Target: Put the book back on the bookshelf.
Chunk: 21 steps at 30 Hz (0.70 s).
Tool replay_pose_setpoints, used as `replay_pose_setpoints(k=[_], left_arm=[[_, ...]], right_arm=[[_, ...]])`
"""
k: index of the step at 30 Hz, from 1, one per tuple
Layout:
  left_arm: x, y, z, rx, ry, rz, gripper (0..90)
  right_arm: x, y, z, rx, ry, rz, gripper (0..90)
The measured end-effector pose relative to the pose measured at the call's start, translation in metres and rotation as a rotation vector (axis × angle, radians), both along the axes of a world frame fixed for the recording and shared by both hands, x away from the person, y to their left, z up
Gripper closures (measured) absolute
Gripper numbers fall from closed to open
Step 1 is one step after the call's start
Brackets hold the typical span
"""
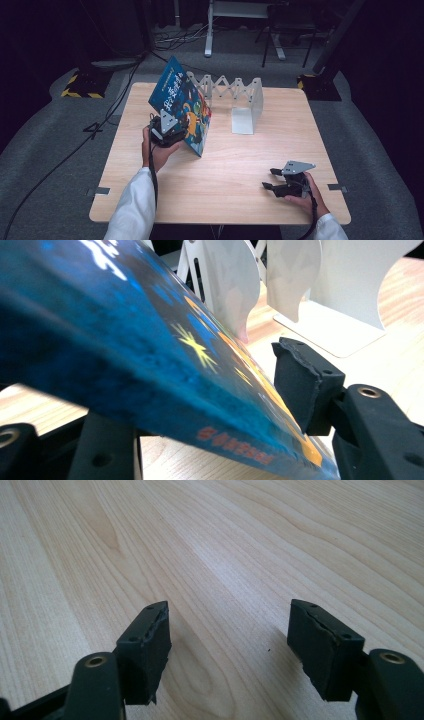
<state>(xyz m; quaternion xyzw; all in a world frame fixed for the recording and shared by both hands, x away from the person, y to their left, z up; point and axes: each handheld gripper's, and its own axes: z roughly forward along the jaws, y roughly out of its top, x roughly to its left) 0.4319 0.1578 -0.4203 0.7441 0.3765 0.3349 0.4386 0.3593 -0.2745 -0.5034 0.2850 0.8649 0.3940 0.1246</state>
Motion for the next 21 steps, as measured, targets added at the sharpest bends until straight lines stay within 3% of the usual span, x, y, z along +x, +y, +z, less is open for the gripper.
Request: replay_pose_setpoints(k=[4, 15, 21], left_arm=[[-0.001, -0.001, 0.001, 0.043, 0.004, 0.000, 40.3], [-0.012, 0.009, 0.005, 0.086, 0.045, -0.061, 34.1], [-0.022, 0.017, 0.004, 0.106, 0.075, -0.110, 28.4]], right_arm=[[0.000, 0.000, 0.000, 0.000, 0.000, 0.000, 34.2], [0.001, -0.001, 0.001, 0.007, 0.004, -0.009, 31.9], [0.002, -0.005, 0.003, 0.034, 0.001, -0.048, 29.6]])
